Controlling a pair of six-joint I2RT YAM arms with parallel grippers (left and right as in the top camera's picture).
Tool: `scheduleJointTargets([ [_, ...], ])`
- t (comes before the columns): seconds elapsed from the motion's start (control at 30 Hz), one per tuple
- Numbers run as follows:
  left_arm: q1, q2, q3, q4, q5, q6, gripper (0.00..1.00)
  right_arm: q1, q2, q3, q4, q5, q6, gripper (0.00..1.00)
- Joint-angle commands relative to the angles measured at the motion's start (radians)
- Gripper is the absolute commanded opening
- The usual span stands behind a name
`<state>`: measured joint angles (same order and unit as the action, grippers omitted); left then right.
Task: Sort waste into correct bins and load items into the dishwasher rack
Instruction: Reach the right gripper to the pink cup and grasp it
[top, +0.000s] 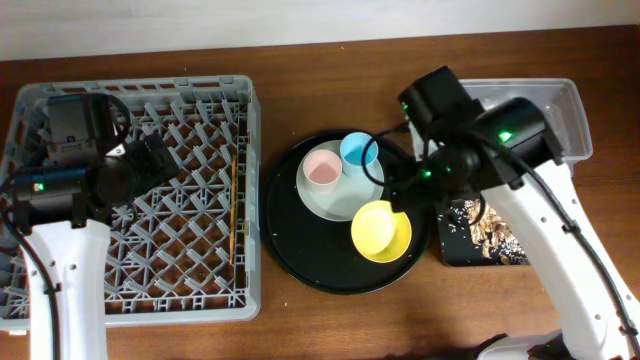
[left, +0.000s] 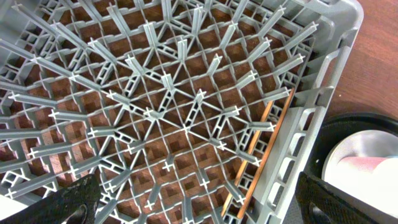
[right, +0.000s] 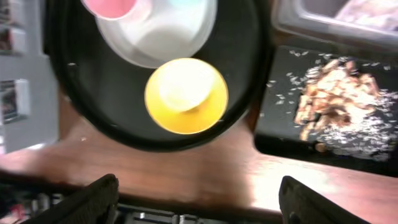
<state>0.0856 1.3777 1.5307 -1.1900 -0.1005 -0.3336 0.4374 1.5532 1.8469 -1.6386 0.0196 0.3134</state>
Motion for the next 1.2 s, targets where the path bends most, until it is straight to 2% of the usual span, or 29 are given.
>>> scheduleJointTargets([
  [0.0, 0.003, -0.014, 0.005, -0.001, 0.007, -0.01, 0.99, -0.013, -0.004, -0.005, -0.003, 0.045, -0.011, 0.84],
  [0.47, 0.003, -0.014, 0.005, -0.001, 0.007, -0.01, 0.99, -0.013, -0.004, -0.005, 0.046, 0.045, -0.03, 0.89],
  [0.53, 0.003, -0.014, 0.005, -0.001, 0.007, -0.01, 0.99, -0.013, -0.002, -0.005, 0.05, 0.035, -0.029, 0.99],
  [0.6, 0.003, -0.014, 0.005, -0.001, 0.007, -0.01, 0.99, -0.013, 0.011, -0.005, 0.079, -0.004, -0.029, 0.99],
  [0.63, 0.003, -0.014, 0.005, -0.001, 0.007, -0.01, 0.99, -0.009, 0.022, -0.005, 0.1, -0.026, -0.029, 0.92],
  [0.67, 0.003, -0.014, 0.005, -0.001, 0.007, -0.01, 0.99, -0.004, 0.029, -0.007, 0.124, -0.035, -0.029, 0.79],
  [0.73, 0.003, -0.014, 0.005, -0.001, 0.007, -0.01, 0.99, 0.03, 0.066, -0.017, 0.21, -0.034, -0.029, 0.41],
  [0.8, 0.003, -0.014, 0.005, -0.001, 0.007, -0.01, 0.99, 0.07, 0.105, -0.026, 0.275, -0.036, -0.045, 0.42],
  [0.9, 0.003, -0.014, 0.005, -0.001, 0.007, -0.01, 0.99, 0.188, 0.224, -0.037, 0.409, -0.029, -0.241, 0.48],
  [1.0, 0.003, -0.014, 0.005, -0.001, 0.007, -0.01, 0.99, 0.224, 0.337, -0.037, 0.5, 0.029, -0.254, 0.46],
  [1.17, 0.003, -0.014, 0.006, -0.001, 0.007, -0.01, 0.99, 0.224, 0.471, -0.037, 0.616, -0.007, -0.255, 0.48],
])
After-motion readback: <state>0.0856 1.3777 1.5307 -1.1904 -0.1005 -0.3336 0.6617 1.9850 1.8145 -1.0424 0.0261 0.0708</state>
